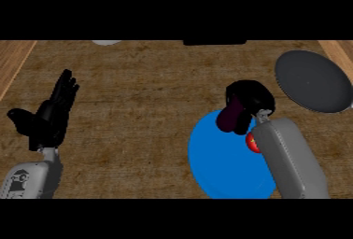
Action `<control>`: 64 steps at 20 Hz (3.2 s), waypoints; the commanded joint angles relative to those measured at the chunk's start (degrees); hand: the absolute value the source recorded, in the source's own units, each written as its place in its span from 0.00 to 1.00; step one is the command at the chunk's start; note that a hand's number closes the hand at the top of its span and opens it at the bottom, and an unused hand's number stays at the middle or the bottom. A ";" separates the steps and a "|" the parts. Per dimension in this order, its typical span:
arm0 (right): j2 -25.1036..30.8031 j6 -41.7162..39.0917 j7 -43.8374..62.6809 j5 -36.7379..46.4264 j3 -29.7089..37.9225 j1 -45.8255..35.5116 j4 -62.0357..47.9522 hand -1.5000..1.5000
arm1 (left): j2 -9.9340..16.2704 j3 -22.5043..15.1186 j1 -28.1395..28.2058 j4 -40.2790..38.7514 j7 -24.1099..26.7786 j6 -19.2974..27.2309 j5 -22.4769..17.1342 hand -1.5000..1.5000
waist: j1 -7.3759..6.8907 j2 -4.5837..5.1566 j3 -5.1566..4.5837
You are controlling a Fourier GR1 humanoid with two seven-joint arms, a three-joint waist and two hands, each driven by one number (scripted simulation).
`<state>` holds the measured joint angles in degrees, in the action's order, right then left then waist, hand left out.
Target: Pick the eggplant from the plate and place it in the pan
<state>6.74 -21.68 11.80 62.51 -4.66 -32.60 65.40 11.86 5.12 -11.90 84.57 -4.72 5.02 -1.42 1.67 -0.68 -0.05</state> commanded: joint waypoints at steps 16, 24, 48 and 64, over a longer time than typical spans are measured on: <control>-1.49 28.01 20.62 -3.84 18.44 -9.57 12.94 1.00 | 0.47 -0.13 -1.88 1.97 -2.55 -0.54 0.36 0.50 | -1.97 0.75 0.13; 12.48 36.14 6.22 -7.94 28.21 -8.30 -5.09 1.00 | -1.54 0.02 -3.29 -2.19 0.80 -0.20 0.46 0.50 | -2.30 1.15 0.10; 29.15 40.08 -20.10 -18.65 45.55 -12.33 -51.29 0.00 | -2.21 -1.63 -4.87 -1.14 0.22 -2.09 0.18 0.50 | -6.34 3.19 0.77; 29.40 36.90 -41.62 -34.62 59.92 -9.90 -50.95 0.00 | -0.87 0.10 -3.44 -1.27 0.65 -2.28 -0.02 0.50 | -4.33 1.99 0.50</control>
<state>36.25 16.70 -24.98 33.09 50.67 -43.32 14.34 10.28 4.25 -16.18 83.36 -4.55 3.30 -0.80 -3.15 1.57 0.51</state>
